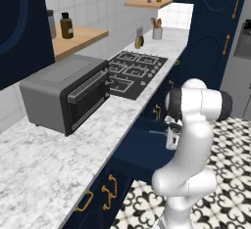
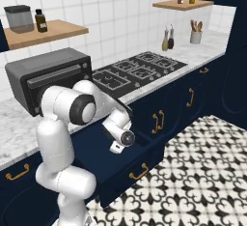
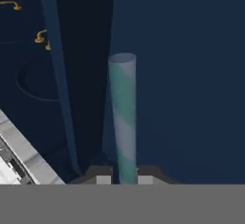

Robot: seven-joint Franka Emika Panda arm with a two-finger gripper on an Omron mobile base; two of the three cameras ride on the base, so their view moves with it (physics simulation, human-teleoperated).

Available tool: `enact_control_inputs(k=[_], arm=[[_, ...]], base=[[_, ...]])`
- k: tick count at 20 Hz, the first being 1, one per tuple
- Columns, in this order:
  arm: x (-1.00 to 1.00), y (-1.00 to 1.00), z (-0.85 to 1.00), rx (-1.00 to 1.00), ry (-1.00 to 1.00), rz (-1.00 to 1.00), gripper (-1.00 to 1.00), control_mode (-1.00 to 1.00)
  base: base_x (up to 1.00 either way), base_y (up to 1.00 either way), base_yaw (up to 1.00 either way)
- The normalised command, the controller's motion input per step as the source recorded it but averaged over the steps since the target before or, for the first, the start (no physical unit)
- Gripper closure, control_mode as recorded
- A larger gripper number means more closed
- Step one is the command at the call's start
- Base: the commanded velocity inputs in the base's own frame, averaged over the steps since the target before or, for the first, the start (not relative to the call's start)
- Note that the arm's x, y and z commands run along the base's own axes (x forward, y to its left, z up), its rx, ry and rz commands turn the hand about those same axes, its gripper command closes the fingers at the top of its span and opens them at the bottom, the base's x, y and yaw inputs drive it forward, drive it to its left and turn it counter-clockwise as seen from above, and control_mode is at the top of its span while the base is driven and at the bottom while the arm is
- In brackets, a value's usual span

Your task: Take a straw from the drawer in front and place it inside the glass cup on the dining counter.

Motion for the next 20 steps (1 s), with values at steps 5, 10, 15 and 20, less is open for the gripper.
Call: enact_control_inputs(k=[5,10,15,20], arm=[[-0.38,-0.01,1.00,-0.08,-0.07,0.00,1.00,-1.00],[-0.19,-0.01,1.00,-0.22,-0.04,0.00,1.00,-1.00],[-0.40,0.00,1.00,-0.53,0.00,0.00,1.00,-1.00],[-0.76,0.00,1.00,-0.67,0.01,0.03,1.00,-1.00]], base=[[0.00,0.00,0.00],[0.00,0.00,0.00],[0.00,0.00,0.00],[0.00,0.00,0.00]])
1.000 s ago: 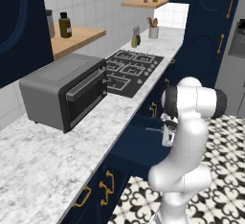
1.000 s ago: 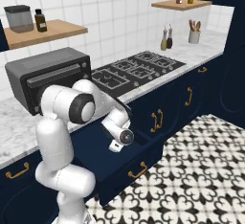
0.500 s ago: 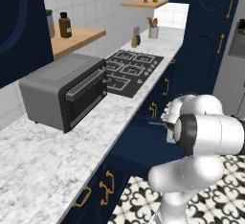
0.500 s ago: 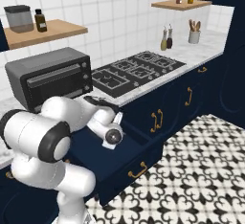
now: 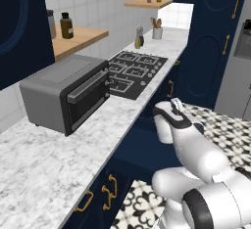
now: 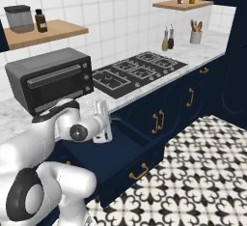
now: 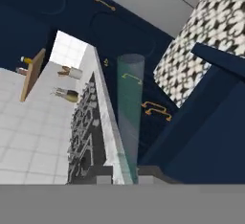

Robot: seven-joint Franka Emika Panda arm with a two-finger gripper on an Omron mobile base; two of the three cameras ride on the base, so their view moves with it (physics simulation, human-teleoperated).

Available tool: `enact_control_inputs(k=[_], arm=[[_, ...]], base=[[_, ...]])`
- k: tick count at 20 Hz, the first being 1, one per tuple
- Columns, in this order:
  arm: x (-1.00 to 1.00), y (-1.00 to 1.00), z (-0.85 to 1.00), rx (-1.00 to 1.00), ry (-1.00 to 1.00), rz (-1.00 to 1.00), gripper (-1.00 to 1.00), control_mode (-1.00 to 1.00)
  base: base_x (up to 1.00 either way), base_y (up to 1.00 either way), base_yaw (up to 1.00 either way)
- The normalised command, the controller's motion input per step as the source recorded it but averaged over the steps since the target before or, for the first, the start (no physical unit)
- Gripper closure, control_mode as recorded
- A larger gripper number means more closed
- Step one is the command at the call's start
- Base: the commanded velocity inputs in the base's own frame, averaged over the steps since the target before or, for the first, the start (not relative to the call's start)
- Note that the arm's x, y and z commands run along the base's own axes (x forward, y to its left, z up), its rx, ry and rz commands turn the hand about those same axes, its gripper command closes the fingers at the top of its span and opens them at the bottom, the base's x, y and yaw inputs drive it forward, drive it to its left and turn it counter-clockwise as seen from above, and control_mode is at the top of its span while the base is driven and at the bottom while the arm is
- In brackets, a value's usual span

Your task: Take a straw from the drawer in front and place it inside the glass cup on the dining counter.

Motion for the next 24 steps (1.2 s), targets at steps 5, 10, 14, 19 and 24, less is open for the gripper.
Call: enact_control_inputs(k=[5,10,14,19,24], arm=[[-0.73,0.00,1.00,-0.49,0.23,0.10,1.00,-1.00],[-0.51,0.00,0.72,-0.57,0.50,0.17,1.00,-1.00],[-0.39,0.00,0.84,-0.58,0.52,0.23,1.00,-1.00],[-0.14,0.00,1.00,-0.15,-0.10,0.12,1.00,-1.00],[-0.14,-0.04,1.00,-0.13,-0.06,0.09,1.00,-1.00]], base=[[0.00,0.00,0.00],[0.00,0.00,0.00],[0.00,0.00,0.00],[0.00,0.00,0.00],[0.00,0.00,0.00]])
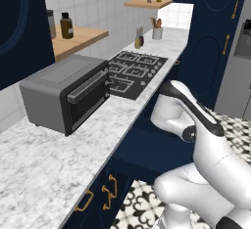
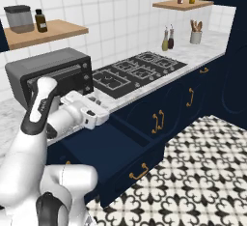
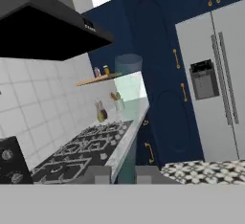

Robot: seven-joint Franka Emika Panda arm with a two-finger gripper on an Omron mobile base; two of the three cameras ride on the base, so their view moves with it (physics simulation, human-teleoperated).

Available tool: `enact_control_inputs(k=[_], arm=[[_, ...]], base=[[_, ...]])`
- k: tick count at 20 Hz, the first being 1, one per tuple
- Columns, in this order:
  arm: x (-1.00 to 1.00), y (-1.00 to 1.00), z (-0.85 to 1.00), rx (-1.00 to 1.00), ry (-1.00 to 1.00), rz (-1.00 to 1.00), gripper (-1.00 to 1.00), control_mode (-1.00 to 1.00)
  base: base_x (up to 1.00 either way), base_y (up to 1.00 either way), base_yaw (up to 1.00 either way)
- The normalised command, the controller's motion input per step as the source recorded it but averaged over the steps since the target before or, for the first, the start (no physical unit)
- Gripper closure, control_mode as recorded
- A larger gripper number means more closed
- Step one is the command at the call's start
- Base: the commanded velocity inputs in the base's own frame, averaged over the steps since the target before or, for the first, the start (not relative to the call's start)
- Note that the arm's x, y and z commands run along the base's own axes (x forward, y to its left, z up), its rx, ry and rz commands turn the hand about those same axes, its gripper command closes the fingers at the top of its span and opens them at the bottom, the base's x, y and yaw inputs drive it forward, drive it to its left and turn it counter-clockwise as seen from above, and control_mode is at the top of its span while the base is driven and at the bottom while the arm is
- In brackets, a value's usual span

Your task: Take a straw from the drawer in front and place it inside the glass cup on the dining counter.

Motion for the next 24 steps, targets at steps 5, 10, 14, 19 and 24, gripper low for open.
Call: enact_control_inputs(k=[5,10,14,19,24], arm=[[-0.19,-0.16,0.25,-0.07,-0.17,0.04,1.00,-1.00],[-0.05,-0.05,-0.33,-0.10,-0.24,0.00,1.00,-1.00],[0.00,0.14,-0.43,-0.23,-0.15,-0.03,1.00,-1.00],[0.00,0.14,-0.24,-0.16,-0.07,-0.02,1.00,1.00],[0.00,0.00,0.00,0.00,0.00,0.00,1.00,1.00]], base=[[0.00,0.00,0.00],[0.00,0.00,0.00],[0.00,0.00,0.00],[0.00,0.07,-0.02],[-0.30,0.10,-0.22]])
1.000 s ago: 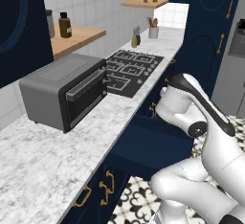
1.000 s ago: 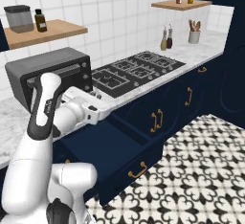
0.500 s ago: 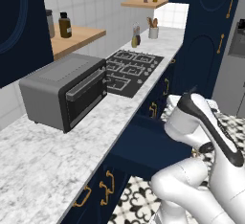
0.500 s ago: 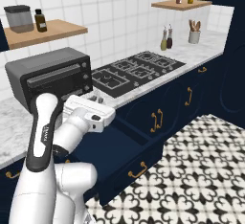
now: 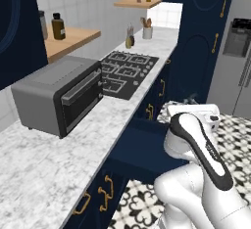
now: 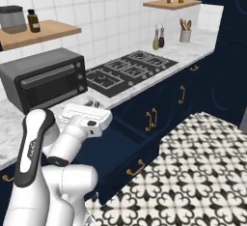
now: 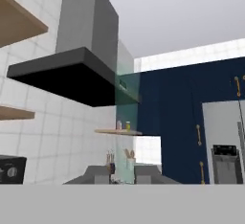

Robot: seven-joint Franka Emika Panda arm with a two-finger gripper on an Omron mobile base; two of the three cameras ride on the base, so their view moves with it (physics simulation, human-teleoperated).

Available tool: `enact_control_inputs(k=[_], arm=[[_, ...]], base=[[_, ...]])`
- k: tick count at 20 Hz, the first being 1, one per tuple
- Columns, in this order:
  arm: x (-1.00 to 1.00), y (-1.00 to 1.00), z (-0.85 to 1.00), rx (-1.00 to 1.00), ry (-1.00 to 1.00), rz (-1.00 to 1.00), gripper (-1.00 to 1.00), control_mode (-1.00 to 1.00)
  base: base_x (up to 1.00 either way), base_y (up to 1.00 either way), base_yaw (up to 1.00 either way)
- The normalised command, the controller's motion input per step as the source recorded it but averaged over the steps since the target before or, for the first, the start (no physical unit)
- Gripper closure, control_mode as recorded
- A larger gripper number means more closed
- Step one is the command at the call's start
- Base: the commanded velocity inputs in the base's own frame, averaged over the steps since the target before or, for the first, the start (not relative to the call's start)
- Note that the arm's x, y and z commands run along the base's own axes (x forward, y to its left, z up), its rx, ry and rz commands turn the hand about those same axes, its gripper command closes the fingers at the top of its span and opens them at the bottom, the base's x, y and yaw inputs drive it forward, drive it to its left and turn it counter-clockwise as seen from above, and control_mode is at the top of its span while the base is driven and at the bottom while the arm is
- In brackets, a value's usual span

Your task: Take a straw from the drawer in front and place it inside the glass cup on the dining counter.

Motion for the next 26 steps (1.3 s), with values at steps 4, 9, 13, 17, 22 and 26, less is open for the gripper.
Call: enact_control_inputs(k=[4,9,13,17,22,26], arm=[[0.00,0.00,0.00,0.00,0.00,0.00,1.00,1.00],[0.00,0.00,0.00,0.00,0.00,0.00,1.00,1.00],[0.00,0.00,0.00,0.00,0.00,0.00,1.00,1.00],[0.00,0.00,0.00,0.00,0.00,0.00,1.00,1.00],[0.00,0.00,0.00,0.00,0.00,0.00,1.00,1.00],[0.00,0.00,0.00,0.00,0.00,0.00,1.00,1.00]], base=[[-0.62,0.00,-0.35],[-0.52,-0.01,-0.38],[-0.08,-0.07,-0.21],[0.00,-0.31,-0.17],[0.00,-0.43,-0.30],[0.00,-0.61,-0.33]])
